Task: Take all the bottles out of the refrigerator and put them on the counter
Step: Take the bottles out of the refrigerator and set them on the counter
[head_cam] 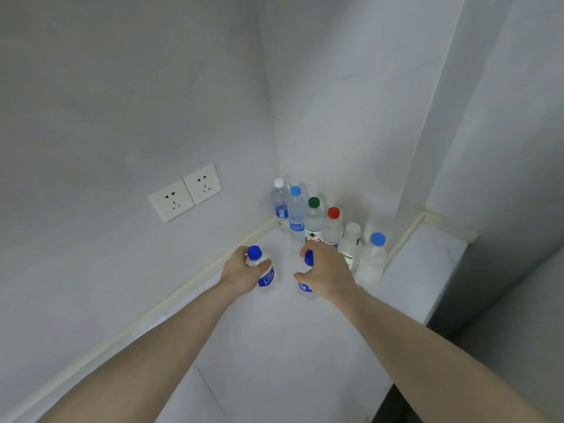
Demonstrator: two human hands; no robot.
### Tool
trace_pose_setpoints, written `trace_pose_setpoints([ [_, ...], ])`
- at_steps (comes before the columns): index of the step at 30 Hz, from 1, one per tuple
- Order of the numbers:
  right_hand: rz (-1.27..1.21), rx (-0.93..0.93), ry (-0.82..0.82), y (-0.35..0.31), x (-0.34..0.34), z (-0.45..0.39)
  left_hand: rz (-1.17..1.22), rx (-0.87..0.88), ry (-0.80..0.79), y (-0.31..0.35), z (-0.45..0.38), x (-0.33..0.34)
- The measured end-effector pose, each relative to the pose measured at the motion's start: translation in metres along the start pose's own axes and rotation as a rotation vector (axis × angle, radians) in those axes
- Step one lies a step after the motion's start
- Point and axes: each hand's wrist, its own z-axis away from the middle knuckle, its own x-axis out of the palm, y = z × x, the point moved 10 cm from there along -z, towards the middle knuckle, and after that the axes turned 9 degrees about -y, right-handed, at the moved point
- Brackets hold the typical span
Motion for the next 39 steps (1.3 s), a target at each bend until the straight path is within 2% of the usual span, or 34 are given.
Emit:
trace_pose_setpoints([
  [20, 0.102, -0.096, -0.038, 0.026, 0.053, -0.153, -0.017, -0.037, 0.061, -0.018, -0.173, 0.017],
  [30, 0.067, -0.159, -0.025, 0.021, 0.068, -0.196, -0.032, -0.008, 0.083, -0.013, -0.215, 0.016],
  [39, 0.021, -0.133, 0.008, 0.023, 0.080, -0.232, -0.035, 0.035, 0.126, -0.002, -0.239, 0.010],
])
